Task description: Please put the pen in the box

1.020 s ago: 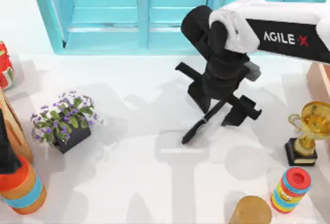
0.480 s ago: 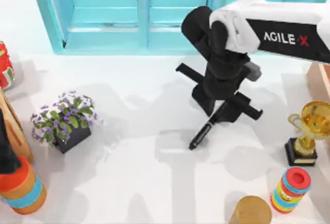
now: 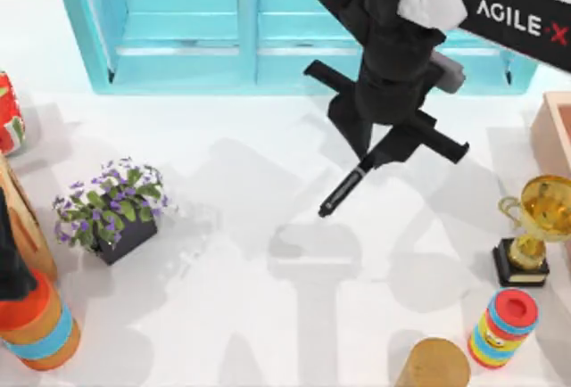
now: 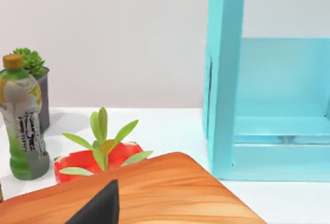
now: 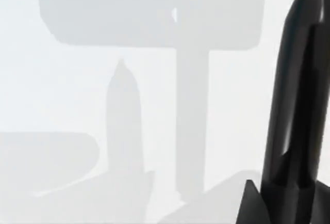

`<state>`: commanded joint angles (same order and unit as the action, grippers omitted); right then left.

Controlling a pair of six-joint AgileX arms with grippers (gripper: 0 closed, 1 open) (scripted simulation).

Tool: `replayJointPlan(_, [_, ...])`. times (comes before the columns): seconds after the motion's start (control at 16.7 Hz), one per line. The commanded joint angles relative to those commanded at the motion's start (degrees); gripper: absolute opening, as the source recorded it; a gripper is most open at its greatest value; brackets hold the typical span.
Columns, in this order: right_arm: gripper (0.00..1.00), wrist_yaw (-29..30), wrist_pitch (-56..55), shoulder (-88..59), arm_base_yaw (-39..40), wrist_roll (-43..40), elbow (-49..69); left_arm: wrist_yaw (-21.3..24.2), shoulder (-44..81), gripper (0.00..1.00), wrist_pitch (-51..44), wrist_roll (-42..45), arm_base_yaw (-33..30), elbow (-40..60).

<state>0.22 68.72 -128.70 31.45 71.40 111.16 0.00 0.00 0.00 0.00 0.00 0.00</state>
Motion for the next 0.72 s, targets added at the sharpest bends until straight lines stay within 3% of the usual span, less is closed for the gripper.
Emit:
replayJointPlan(0.48, [0.0,-0.04,4.45,0.98,-0.02,-0.12,3.76,0.0,0.0,1.0,0.0,0.0,0.0,0.0])
replayJointPlan(0.72, [0.0,-0.09,4.2,3.46,-5.97,-1.04,1.11,0.0,0.0,1.0,0.0,0.0,0.0,0.0])
